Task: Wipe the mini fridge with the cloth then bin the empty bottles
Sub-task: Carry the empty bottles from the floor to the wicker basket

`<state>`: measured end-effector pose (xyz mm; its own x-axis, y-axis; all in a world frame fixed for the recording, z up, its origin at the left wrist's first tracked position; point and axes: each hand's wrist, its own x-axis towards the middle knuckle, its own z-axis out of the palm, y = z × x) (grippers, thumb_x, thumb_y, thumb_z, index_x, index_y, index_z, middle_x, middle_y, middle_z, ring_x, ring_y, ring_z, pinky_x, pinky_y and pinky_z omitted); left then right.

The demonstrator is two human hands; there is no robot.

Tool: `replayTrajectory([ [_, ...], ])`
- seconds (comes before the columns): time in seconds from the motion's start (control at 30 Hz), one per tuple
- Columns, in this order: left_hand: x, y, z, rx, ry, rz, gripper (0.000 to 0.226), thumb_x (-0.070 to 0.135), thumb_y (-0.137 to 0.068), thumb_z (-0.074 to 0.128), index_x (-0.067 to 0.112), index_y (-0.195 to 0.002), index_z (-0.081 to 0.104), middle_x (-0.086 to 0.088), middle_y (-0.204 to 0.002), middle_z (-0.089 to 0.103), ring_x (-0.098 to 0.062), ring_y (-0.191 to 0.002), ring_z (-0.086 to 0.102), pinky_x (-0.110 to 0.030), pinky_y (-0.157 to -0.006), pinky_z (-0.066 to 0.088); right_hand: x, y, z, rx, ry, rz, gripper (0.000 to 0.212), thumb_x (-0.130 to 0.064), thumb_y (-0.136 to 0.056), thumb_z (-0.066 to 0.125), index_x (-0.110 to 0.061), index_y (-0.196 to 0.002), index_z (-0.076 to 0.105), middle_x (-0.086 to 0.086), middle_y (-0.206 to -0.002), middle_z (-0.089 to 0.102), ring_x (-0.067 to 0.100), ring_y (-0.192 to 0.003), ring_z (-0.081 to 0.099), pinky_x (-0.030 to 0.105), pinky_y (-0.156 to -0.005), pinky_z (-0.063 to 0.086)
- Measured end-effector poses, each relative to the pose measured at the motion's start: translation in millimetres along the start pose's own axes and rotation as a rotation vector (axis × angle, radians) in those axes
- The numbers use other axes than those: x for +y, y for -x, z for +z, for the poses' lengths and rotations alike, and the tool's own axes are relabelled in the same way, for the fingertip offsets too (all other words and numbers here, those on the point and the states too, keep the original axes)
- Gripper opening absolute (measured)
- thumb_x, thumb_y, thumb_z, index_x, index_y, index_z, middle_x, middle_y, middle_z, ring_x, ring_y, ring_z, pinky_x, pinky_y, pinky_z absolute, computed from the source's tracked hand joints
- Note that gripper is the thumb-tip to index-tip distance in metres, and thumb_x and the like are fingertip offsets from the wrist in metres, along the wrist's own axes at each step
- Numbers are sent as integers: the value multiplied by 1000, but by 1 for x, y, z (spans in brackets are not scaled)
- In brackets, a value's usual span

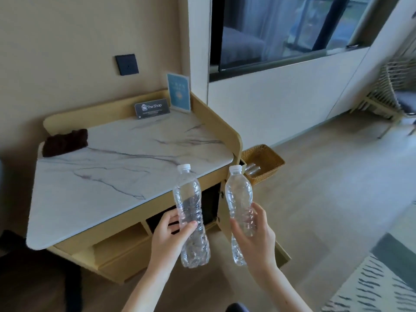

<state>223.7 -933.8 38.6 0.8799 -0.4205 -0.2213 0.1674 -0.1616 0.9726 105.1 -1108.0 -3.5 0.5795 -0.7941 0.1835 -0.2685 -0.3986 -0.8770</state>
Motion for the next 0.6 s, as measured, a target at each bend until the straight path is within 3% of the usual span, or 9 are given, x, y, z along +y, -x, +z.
replayTrajectory([
  [0.07, 6, -11, 12, -91, -20, 10, 48, 38, -70, 84, 27, -113, 65, 4, -112, 71, -17, -105, 66, -44, -92, 56, 4, 4, -14, 84, 20, 19, 63, -37, -80, 79, -36, -131, 42, -19, -104, 65, -8, -93, 62, 3, -71, 46],
  [0.2, 21, -27, 61, -317, -58, 26, 47, 36, -68, 83, 28, -111, 64, 4, -111, 71, -15, -105, 66, -37, -88, 55, 19, 17, -62, 298, 26, 129, 62, -40, -77, 78, -36, -129, 44, -25, -101, 63, -3, -89, 64, 8, -72, 46],
  [0.37, 28, -21, 161, -590, -117, 51, 51, 41, -61, 81, 33, -109, 65, 13, -102, 73, -6, -94, 69, -27, -75, 55, 51, 49, -145, 563, 104, 258, 63, -33, -78, 82, -26, -130, 49, -17, -98, 63, -8, -93, 59, 0, -76, 41],
  [0.47, 18, -3, 229, -747, -139, 54, 44, 30, -72, 85, 32, -110, 65, 9, -110, 71, -8, -101, 67, -17, -65, 53, 74, 73, -195, 680, 145, 346, 64, -35, -80, 81, -19, -134, 50, -21, -98, 61, -9, -90, 61, 5, -78, 46],
  [0.6, 4, 31, 324, -908, -194, 44, 57, 50, -59, 85, 35, -110, 64, 15, -110, 70, -5, -102, 65, -18, -72, 51, 106, 95, -263, 782, 197, 413, 69, -31, -81, 82, -10, -138, 50, -8, -100, 65, 6, -94, 65, 25, -85, 55],
])
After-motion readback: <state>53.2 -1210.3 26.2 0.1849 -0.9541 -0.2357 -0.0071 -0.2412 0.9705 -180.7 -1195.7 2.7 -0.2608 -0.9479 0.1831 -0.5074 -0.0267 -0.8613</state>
